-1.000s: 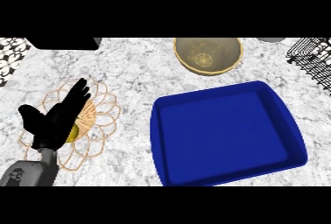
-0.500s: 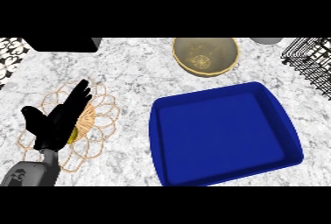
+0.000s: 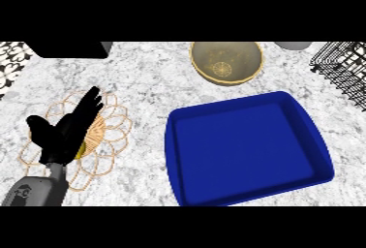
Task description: Pick the eggplant from the tray and place it in the tiered basket
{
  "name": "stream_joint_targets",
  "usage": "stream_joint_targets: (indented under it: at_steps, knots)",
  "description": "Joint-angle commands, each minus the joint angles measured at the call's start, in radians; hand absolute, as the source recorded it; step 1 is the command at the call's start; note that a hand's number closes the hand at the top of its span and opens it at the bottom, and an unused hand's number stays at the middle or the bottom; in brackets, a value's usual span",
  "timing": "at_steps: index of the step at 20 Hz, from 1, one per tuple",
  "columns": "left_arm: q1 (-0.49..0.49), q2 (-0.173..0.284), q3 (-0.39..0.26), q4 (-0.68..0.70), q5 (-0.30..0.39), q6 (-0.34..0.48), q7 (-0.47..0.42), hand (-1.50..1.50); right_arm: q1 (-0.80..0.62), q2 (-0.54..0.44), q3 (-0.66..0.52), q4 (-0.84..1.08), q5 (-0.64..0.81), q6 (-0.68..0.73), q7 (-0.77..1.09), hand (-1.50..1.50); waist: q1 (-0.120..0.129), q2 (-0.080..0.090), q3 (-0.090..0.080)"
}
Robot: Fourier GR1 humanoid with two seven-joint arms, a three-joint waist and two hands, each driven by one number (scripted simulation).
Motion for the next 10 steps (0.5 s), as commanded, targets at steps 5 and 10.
stream_joint_targets:
  at_steps: [5, 10]
  knots:
    - [-0.011, 0.013, 0.009, 0.002, 0.005, -0.024, -0.003, 0.00, -0.151, 0.136, 0.031, 0.006, 0.002, 0.010, 0.071, -1.50, 0.077, 0.052, -0.003]
    - [-0.016, 0.021, 0.024, 0.009, 0.007, -0.020, 0.010, 0.00, -0.148, 0.142, -0.030, 0.064, -0.071, 0.115, 0.107, -1.50, 0.074, 0.048, -0.002]
